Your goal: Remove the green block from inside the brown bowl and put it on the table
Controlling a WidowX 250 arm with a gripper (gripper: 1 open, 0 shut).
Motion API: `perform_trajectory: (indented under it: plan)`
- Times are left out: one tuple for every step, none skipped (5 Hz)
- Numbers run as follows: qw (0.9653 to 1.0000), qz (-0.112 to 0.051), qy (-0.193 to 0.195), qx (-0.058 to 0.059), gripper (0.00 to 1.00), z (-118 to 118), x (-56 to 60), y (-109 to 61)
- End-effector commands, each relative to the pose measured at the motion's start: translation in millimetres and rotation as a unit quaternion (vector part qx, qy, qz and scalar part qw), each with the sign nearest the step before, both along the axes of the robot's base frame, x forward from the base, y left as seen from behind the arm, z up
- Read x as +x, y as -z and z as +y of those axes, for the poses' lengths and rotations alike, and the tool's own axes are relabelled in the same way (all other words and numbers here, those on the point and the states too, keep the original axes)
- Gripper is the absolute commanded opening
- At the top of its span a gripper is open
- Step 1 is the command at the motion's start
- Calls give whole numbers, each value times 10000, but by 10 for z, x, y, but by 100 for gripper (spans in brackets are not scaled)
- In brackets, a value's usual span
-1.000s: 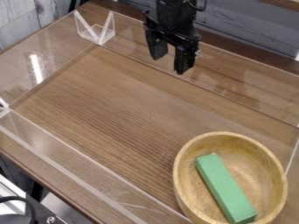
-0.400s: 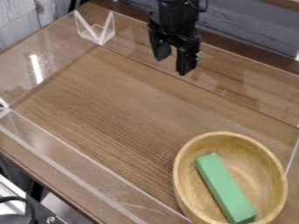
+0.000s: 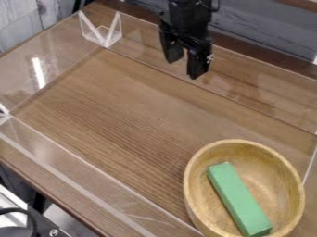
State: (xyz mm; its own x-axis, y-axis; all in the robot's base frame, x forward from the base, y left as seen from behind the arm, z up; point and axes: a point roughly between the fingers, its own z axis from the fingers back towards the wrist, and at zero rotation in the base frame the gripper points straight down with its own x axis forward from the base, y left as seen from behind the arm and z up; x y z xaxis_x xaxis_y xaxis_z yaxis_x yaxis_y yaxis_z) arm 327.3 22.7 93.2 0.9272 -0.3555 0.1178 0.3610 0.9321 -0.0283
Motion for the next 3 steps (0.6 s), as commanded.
perform_trajectory:
  plan:
    - [9992, -388, 49, 14, 100, 60, 133, -189]
    - [9990, -429, 134, 6, 100, 91, 155, -191]
    - [9986, -481, 201, 10, 100, 134, 176, -191]
